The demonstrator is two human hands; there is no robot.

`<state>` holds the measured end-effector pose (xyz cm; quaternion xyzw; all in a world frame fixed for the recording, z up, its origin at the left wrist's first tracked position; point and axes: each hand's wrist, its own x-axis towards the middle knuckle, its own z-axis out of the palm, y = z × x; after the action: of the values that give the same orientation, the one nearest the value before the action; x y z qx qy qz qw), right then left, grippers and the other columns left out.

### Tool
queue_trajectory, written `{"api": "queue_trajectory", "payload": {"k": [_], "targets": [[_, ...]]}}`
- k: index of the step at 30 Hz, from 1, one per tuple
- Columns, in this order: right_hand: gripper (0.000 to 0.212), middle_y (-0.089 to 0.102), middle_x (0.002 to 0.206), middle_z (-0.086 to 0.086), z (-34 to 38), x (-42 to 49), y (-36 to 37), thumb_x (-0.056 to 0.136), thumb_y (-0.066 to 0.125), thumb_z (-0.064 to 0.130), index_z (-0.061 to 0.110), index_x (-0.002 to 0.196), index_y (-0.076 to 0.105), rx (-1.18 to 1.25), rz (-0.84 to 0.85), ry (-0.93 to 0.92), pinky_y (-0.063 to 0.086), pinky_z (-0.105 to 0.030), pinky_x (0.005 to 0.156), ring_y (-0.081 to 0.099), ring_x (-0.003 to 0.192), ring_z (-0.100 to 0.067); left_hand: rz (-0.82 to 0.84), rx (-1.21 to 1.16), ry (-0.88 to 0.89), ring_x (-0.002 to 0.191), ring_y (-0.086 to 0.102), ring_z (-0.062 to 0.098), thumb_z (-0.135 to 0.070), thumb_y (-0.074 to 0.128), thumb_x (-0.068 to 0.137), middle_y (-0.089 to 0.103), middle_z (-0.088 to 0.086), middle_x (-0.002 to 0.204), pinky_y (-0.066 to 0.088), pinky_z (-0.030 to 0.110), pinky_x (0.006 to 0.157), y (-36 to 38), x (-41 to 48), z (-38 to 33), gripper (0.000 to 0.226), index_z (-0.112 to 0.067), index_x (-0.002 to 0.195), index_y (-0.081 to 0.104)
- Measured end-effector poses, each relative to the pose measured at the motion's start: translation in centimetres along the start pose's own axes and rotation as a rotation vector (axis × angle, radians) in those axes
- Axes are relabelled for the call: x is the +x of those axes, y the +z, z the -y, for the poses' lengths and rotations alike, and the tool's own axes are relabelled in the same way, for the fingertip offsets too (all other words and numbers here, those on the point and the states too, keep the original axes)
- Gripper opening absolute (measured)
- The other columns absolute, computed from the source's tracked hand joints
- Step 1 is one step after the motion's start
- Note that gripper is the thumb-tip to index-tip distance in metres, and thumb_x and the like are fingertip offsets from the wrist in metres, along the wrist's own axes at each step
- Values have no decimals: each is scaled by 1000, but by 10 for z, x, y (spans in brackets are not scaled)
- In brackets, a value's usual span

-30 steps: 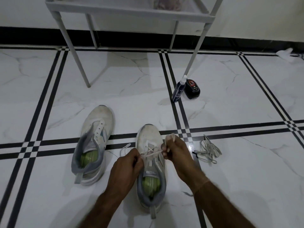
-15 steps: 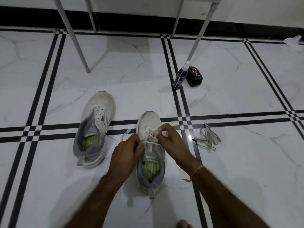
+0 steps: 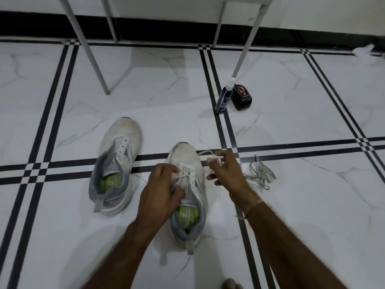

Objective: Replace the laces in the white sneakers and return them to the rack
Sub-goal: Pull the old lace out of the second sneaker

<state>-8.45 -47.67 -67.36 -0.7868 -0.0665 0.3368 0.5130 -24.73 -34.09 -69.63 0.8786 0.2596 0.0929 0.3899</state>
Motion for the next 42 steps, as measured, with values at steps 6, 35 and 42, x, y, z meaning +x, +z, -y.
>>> {"api": "queue_trajectory", "payload": {"k": [6, 35, 42], "targets": [[81, 44, 123, 4, -7, -14, 7, 51, 69, 81, 32, 114, 55, -689, 153, -214, 40, -28, 89, 41, 114, -13, 66, -94, -70, 100, 61, 16, -33, 64, 86, 62, -2, 110, 47, 26, 82, 1, 25, -3, 29, -23, 112, 73], [24, 69, 77, 0, -9, -26, 27, 90, 73, 34, 12, 81, 71, -680, -45, -212, 49, -25, 66, 62, 71, -12, -7, -70, -27, 70, 57, -1, -22, 73, 88, 60, -12, 73, 40, 18, 63, 10, 46, -1, 21, -26, 69, 63], [23, 69, 77, 0, -11, -23, 26, 90, 73, 34, 12, 82, 69, -634, -50, -179, 42, -15, 58, 63, 71, -12, -191, -1077, -661, 67, 51, 20, -11, 39, 106, 54, -3, 65, 45, 32, 66, 2, 53, -13, 28, -17, 79, 45]]}}
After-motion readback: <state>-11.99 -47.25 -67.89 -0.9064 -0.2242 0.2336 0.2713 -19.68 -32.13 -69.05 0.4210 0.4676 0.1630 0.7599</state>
